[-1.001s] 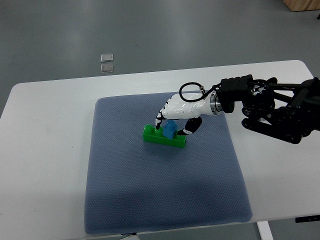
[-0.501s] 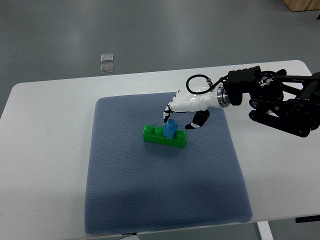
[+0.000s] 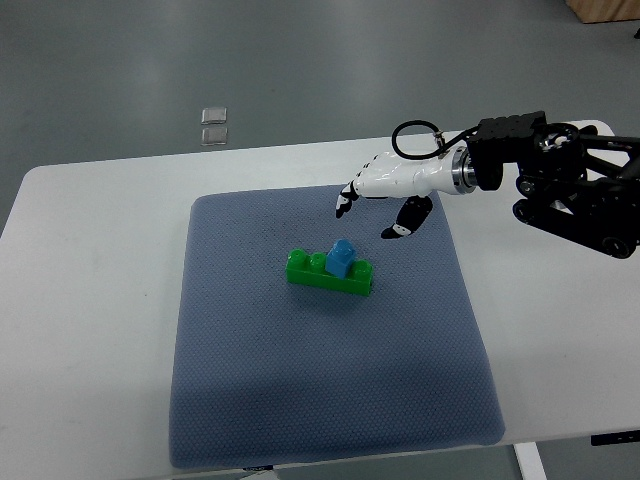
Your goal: Stack blue block on green block with right hand
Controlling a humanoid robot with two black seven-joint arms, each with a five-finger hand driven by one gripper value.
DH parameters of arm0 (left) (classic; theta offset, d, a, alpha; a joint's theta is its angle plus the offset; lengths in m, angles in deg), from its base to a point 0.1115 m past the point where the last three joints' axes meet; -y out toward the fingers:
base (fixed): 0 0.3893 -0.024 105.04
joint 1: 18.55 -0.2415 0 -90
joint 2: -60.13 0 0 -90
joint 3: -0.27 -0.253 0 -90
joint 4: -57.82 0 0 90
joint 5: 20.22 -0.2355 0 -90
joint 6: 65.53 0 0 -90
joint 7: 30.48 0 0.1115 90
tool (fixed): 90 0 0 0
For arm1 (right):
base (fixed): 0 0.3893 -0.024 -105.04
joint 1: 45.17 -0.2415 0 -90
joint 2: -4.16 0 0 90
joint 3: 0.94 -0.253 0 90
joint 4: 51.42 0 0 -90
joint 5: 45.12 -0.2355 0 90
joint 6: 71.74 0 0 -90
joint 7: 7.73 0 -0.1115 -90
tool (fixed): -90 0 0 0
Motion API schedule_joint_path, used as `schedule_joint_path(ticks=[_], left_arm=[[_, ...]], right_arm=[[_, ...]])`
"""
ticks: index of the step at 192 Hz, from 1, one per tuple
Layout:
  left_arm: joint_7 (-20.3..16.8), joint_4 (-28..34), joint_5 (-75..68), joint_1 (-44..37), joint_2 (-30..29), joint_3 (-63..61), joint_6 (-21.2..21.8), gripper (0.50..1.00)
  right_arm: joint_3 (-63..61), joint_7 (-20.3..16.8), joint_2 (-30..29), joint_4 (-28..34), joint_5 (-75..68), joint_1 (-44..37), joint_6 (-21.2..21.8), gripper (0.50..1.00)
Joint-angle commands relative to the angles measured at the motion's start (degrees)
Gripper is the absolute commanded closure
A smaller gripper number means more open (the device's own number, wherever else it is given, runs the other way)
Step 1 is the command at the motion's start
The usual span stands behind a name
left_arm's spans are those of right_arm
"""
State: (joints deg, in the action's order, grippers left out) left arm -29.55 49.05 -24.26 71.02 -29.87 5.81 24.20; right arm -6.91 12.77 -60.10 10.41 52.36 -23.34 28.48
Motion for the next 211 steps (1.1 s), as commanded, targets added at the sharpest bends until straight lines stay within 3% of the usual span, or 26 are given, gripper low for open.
schedule_joint_path(ticks=[1, 64, 86, 104, 161, 211], left_arm=[[0.03, -0.01, 0.0, 0.0, 0.0, 0.0, 0.0, 0.5], [0.03, -0.01, 0.0, 0.0, 0.0, 0.0, 0.0, 0.5], [0.03, 0.07, 0.0, 0.0, 0.0, 0.0, 0.0, 0.5], [0.03, -0.01, 0.0, 0.0, 0.0, 0.0, 0.0, 0.5], [0.03, -0.01, 0.0, 0.0, 0.0, 0.0, 0.0, 0.5], [0.03, -0.01, 0.0, 0.0, 0.0, 0.0, 0.0, 0.5]], right_arm=[[-1.5, -0.2, 0.63, -1.53, -2.64, 0.14, -0.03, 0.72], [-6.25, -8.37, -0.07, -12.79, -42.46, 1.54, -1.52, 0.713], [-6.77, -9.69, -0.33, -14.63, -57.47, 3.65, -6.87, 0.619], [-6.77, -9.69, -0.77, -14.54, -66.44, 5.58, -12.59, 0.595], [-16.44, -9.08, -4.99, -14.46, -80.08, 14.81, -24.02, 0.587], [-22.77, -9.17, -6.66, -14.46, -80.25, 18.86, -24.72, 0.587]])
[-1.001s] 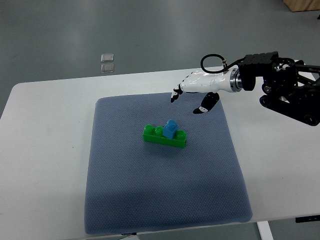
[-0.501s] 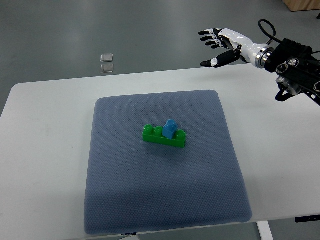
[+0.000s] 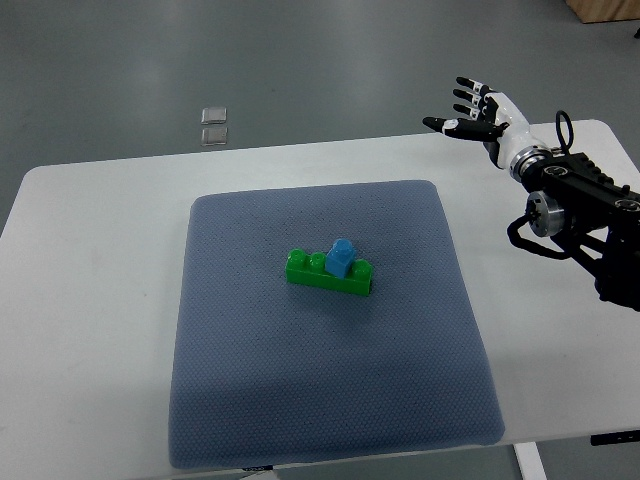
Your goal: Stack blue block on green block with right hand
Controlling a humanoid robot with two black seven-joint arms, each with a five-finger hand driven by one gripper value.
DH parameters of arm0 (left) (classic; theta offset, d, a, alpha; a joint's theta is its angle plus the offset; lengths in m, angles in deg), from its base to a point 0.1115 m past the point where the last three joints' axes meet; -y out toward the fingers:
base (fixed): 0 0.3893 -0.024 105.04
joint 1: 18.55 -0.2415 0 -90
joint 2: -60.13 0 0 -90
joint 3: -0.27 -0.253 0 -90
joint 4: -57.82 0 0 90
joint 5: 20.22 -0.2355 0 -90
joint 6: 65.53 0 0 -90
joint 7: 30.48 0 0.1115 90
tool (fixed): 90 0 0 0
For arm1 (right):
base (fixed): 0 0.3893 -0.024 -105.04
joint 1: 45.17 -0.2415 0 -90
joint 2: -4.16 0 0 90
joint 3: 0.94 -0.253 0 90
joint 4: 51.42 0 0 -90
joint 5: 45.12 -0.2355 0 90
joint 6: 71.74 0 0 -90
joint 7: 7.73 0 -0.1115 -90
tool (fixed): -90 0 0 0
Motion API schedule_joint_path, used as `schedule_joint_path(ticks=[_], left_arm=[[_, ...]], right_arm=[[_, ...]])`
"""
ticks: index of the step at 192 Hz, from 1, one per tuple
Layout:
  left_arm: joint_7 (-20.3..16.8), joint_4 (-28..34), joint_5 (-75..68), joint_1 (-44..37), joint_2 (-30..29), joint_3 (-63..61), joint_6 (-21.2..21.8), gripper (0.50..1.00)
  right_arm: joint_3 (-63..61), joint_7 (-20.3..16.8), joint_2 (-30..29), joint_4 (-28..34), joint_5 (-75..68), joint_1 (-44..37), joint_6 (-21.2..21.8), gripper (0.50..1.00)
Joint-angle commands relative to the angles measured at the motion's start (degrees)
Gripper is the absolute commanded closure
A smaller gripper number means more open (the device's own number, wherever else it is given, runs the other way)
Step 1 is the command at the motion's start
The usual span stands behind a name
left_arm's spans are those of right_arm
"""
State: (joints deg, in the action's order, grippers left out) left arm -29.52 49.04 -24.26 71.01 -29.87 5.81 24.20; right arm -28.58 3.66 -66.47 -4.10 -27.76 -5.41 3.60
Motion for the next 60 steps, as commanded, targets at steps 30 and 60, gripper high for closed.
schedule_joint_path(ticks=[30, 60], left_arm=[[-0.08, 0.0, 0.0, 0.01, 0.0, 0.0, 0.0, 0.5], [-0.08, 0.0, 0.0, 0.01, 0.0, 0.0, 0.0, 0.5]], right_arm=[[-1.45, 0.12, -0.56, 0.05, -0.05, 1.54, -0.2, 0.587], [-1.53, 0.12, -1.44, 0.05, -0.05, 2.77, -0.72, 0.587]])
